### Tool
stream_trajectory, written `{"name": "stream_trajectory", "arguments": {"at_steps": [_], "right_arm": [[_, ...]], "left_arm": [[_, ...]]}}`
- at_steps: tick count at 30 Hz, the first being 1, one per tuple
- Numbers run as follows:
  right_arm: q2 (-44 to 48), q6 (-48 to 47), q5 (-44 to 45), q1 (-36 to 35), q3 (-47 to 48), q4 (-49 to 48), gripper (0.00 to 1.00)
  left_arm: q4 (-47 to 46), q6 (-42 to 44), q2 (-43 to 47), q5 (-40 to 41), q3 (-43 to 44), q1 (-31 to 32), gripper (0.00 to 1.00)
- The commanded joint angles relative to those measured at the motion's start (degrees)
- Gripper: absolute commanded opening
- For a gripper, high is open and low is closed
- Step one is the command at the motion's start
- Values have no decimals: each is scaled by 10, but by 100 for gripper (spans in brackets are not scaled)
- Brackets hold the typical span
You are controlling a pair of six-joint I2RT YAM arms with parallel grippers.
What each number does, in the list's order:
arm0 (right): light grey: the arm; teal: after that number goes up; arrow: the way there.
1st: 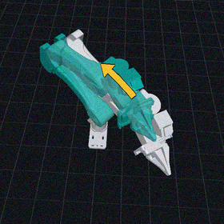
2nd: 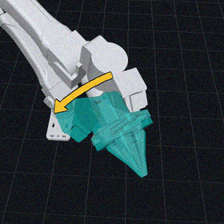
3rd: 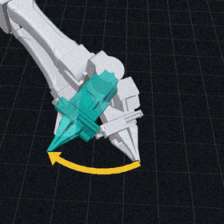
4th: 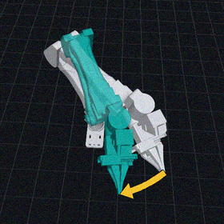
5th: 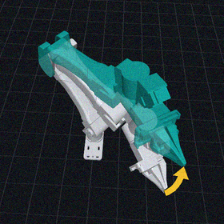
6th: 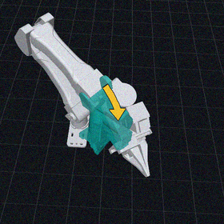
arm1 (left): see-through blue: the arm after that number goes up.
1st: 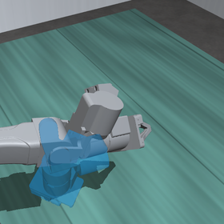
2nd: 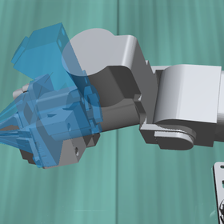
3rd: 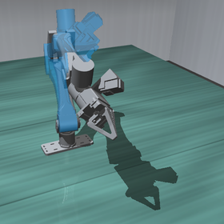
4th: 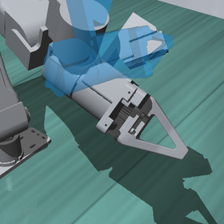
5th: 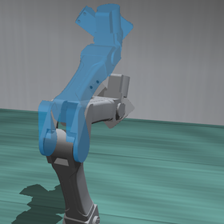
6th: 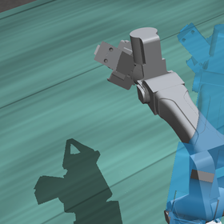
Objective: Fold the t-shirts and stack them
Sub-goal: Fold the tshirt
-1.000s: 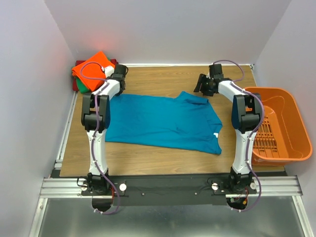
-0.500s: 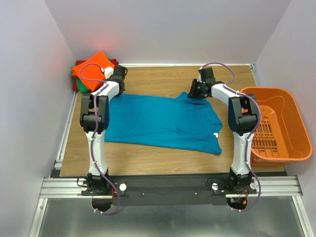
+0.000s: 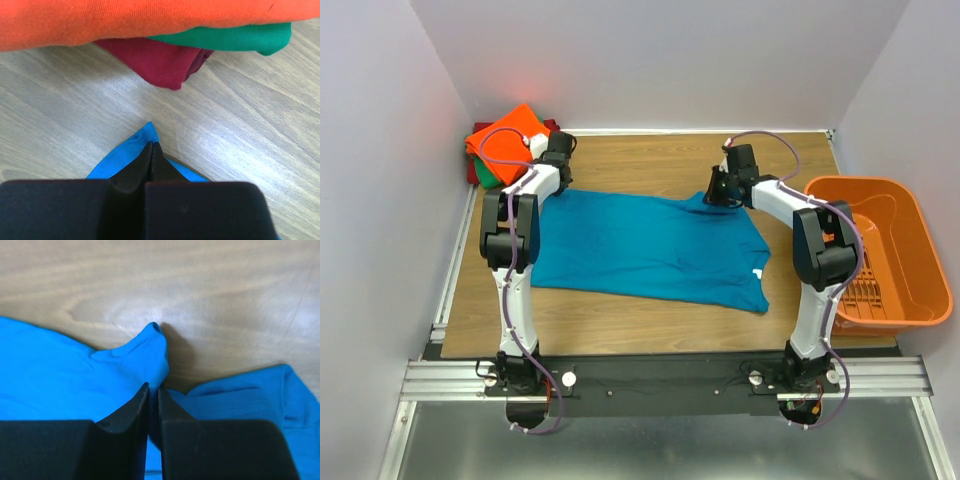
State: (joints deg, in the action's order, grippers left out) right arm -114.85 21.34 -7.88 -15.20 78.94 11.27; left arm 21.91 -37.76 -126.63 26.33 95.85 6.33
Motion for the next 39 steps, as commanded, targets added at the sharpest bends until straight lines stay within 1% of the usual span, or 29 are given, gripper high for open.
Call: {"name": "stream_trajectory", "arguments": {"at_steps": [1, 7, 10, 15, 23, 25, 31, 32, 39], "right_arm": [[26, -10, 49, -4, -1, -51, 17], [29, -19, 76, -4, 11, -67, 17], [33, -21, 102, -3, 4, -75, 17], [51, -19, 113, -4, -19, -93, 17], [102, -4, 114, -4, -76, -107, 17], [115, -1, 112, -5, -91, -124, 17], [171, 17, 132, -25, -158, -124, 17], [179, 19, 137, -26, -167, -124, 17], [249, 44, 154, -43, -236, -122, 17]], "left_arm": [[-17, 0, 31, -6, -9, -4, 0], [-35, 1, 57, -19, -27, -7, 0], [-47, -1, 76, -22, -47, -12, 0], [-66, -5, 104, -33, -73, -18, 0], [-85, -16, 139, -56, -114, -22, 0], [-91, -22, 148, -64, -126, -24, 0], [-114, -52, 205, -87, -206, -30, 0], [-117, -52, 215, -88, -206, -30, 0], [-129, -86, 276, -98, -288, -35, 0]]}}
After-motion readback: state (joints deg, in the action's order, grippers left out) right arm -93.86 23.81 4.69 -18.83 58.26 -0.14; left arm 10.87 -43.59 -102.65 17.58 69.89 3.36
